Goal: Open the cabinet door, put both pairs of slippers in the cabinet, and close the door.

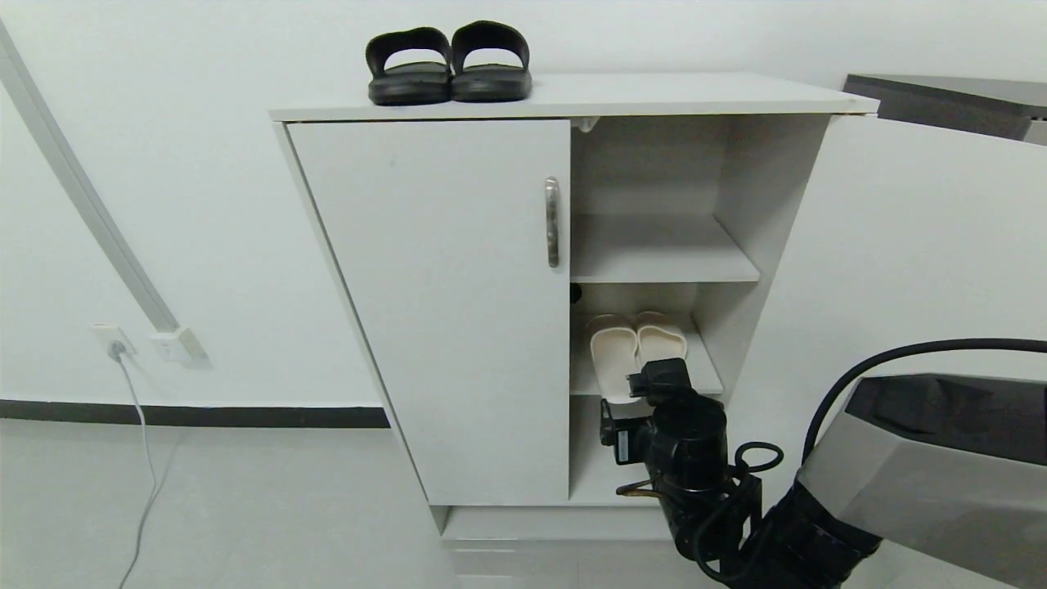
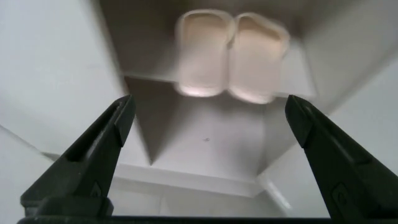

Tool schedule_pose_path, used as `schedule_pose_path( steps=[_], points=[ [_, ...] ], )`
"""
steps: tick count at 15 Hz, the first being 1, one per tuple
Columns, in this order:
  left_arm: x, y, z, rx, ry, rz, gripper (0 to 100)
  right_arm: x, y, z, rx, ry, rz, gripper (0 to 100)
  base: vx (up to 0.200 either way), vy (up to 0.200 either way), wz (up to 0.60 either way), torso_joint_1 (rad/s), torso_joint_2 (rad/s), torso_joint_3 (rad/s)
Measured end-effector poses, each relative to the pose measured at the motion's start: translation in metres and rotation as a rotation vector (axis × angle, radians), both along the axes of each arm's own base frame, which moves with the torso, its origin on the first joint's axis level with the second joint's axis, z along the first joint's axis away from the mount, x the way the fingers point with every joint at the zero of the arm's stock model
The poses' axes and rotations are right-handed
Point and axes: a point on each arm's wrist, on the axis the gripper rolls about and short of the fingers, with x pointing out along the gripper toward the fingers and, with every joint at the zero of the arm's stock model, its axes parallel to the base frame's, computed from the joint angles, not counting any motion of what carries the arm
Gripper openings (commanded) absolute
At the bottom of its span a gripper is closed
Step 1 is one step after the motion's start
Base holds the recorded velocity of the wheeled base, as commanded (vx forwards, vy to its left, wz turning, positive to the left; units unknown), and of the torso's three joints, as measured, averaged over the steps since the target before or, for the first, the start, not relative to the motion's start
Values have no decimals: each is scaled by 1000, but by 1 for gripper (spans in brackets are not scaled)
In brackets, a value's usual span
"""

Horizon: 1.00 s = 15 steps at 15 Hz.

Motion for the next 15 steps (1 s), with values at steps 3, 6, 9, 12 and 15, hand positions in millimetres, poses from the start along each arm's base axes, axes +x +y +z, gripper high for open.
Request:
schedule_pose_path(
  steps=[3, 6, 9, 12, 15],
  points=[
    [0, 0, 0, 0, 0, 0, 0, -1, 1, 1, 4, -7, 3, 100, 0, 200, 0, 1, 4, 4],
    [0, 0, 0, -1, 0, -1, 0, 0, 0, 1, 7, -9, 2, 100, 0, 200, 0, 2, 2, 4],
    [0, 0, 0, -1, 0, 0, 0, -1, -1, 0, 6, -9, 1, 100, 0, 200, 0, 2, 2, 4],
    [0, 0, 0, -1, 0, 1, 0, -1, -1, 0, 11, -13, 2, 100, 0, 133, 0, 2, -2, 2],
    [0, 0, 0, -1, -1, 1, 0, -2, -2, 1, 21, -23, 2, 100, 0, 0, 0, 0, 0, 0]
  ],
)
